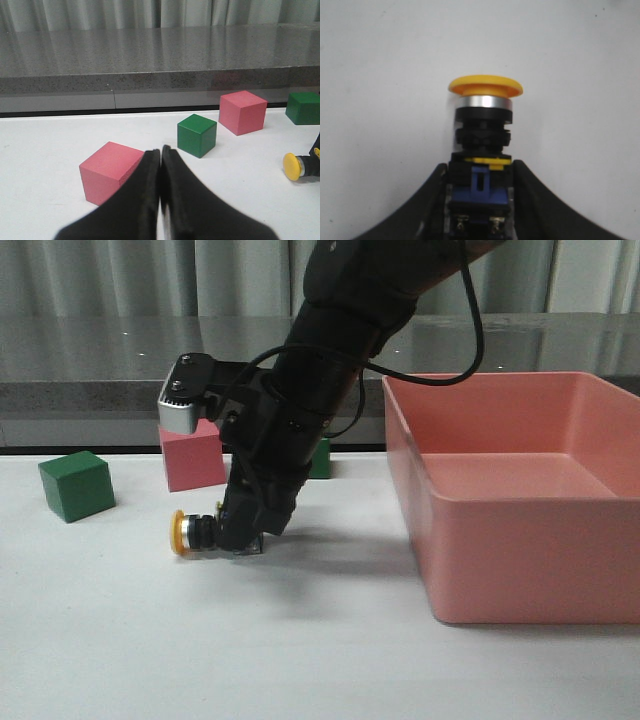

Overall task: Place and stand button with both arms
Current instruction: 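Lift the button out of the bin and carry it toward the cubes, then lay the button on its side on the table, open right gripper, withdraw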

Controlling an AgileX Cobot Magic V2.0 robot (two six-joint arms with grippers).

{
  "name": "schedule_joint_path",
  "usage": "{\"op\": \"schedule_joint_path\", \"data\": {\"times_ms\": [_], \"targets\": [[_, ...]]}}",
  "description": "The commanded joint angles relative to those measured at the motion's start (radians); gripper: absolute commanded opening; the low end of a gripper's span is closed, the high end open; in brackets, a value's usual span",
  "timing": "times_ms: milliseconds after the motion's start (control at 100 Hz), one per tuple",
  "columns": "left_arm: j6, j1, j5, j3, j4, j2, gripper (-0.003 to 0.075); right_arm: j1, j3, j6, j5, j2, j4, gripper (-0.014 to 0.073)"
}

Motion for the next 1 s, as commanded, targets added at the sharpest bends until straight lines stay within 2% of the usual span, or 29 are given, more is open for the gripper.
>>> {"op": "schedule_joint_path", "data": {"times_ms": [0, 70, 140, 210, 330, 400, 470, 790, 990], "targets": [[-0.007, 0.000, -0.085, 0.030, 0.002, -0.032, -0.0019, -0.001, -0.029, -0.013, -0.014, -0.058, 0.021, -0.0074], [-0.007, 0.000, -0.085, 0.030, 0.002, -0.032, -0.0019, -0.001, -0.029, -0.013, -0.008, -0.058, 0.025, -0.0048], [-0.007, 0.000, -0.085, 0.030, 0.002, -0.032, -0.0019, -0.001, -0.029, -0.013, -0.003, -0.061, 0.025, 0.0023], [-0.007, 0.000, -0.085, 0.030, 0.002, -0.032, -0.0019, -0.001, -0.029, -0.012, 0.002, -0.063, 0.025, 0.0143], [-0.007, 0.000, -0.085, 0.030, 0.002, -0.032, -0.0019, -0.001, -0.029, -0.002, 0.007, -0.063, 0.026, 0.0416], [-0.007, 0.000, -0.085, 0.030, 0.002, -0.032, -0.0019, -0.001, -0.031, 0.007, 0.006, -0.063, 0.026, 0.0530], [-0.007, 0.000, -0.085, 0.030, 0.002, -0.032, -0.0019, -0.001, -0.038, 0.025, 0.006, -0.063, 0.026, 0.0595], [-0.007, 0.000, -0.085, 0.030, 0.002, -0.032, -0.0019, -0.001, -0.123, 0.101, 0.124, -0.108, 0.025, 0.0605], [-0.007, 0.000, -0.085, 0.030, 0.002, -0.032, -0.0019, -0.004, -0.170, 0.254, 0.264, -0.215, 0.016, 0.0589]]}}
